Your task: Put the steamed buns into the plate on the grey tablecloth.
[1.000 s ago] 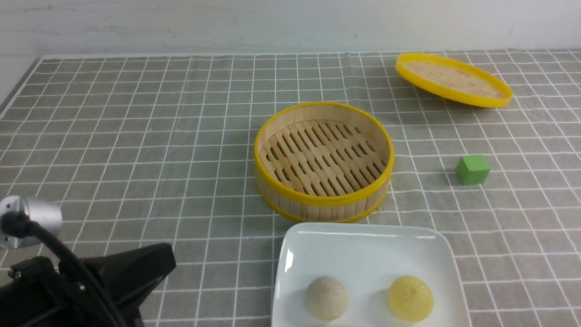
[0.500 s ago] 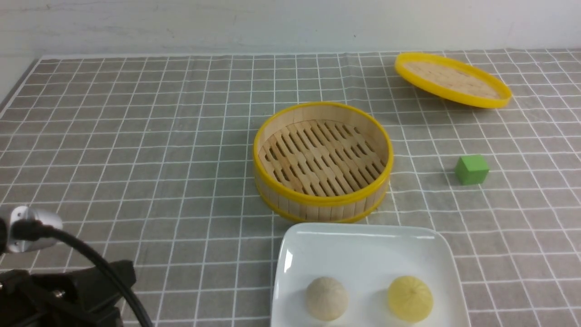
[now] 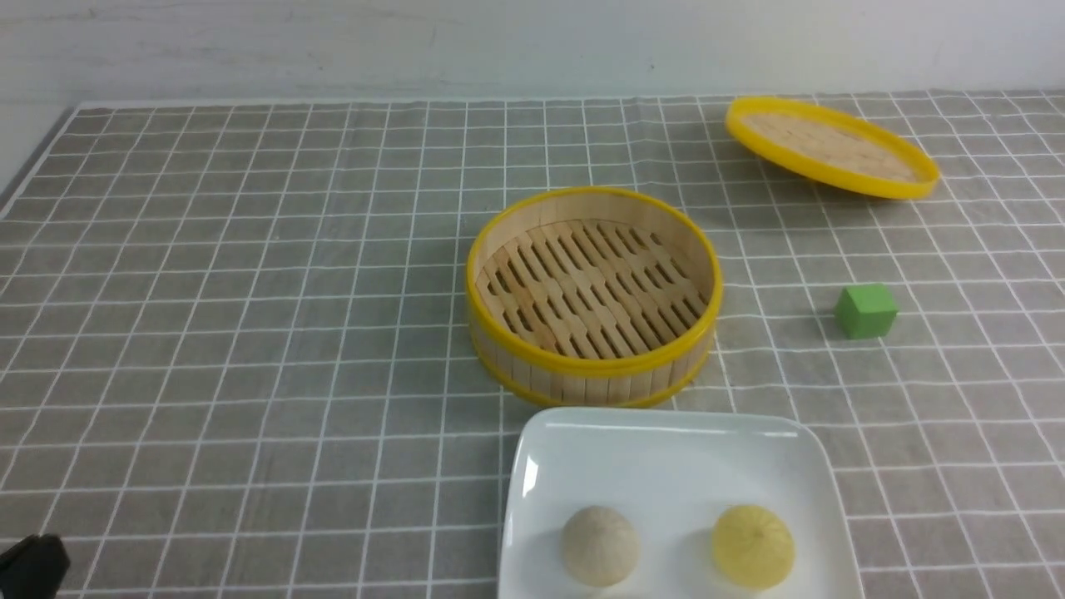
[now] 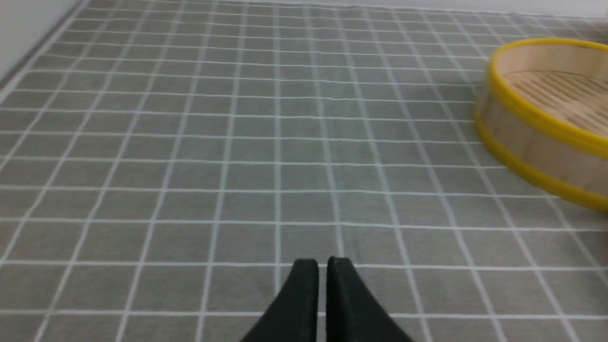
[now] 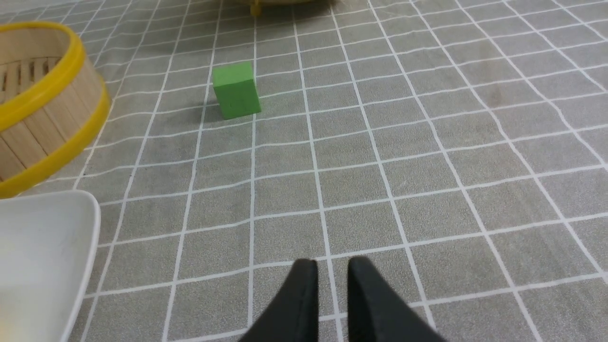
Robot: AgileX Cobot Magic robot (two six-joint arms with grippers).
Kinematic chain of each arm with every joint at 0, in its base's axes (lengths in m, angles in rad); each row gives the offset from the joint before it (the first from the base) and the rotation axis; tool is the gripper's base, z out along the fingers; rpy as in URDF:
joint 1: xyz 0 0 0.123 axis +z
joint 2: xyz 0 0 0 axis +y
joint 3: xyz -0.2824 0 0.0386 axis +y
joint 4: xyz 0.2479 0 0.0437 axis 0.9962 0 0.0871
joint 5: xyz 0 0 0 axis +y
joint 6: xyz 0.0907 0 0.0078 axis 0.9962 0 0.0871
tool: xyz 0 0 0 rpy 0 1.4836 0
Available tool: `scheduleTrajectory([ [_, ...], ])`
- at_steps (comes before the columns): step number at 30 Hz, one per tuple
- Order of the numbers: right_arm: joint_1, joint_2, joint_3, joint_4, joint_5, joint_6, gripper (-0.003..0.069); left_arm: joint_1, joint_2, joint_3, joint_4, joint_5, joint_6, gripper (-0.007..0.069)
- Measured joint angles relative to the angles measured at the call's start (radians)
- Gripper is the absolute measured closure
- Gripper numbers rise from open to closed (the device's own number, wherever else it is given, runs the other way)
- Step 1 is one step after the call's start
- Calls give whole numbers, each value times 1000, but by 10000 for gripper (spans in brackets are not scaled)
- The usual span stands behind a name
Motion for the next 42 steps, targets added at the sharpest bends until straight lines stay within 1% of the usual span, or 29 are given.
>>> scheduleTrajectory([
  [1, 0, 0, 0, 0, 0, 0, 542, 6, -10, 9, 2, 0, 0, 570],
  [3, 0, 0, 0, 0, 0, 0, 538, 52, -38, 53, 23, 1, 3, 570],
  [6, 0, 0, 0, 0, 0, 0, 536, 63, -43, 95, 38, 0, 3, 566],
  [14, 0, 0, 0, 0, 0, 0, 529, 62, -43, 112, 45, -9, 7, 554],
  [19, 0, 0, 0, 0, 0, 0, 522, 31, -44, 112, 45, -8, 3, 552],
  [29, 0, 0, 0, 0, 0, 0, 517, 30, -44, 112, 45, -8, -9, 543],
  [35, 0, 0, 0, 0, 0, 0, 509, 68, -44, 112, 53, -8, -9, 537],
  [42, 0, 0, 0, 0, 0, 0, 500, 73, -44, 112, 56, -8, -9, 533],
])
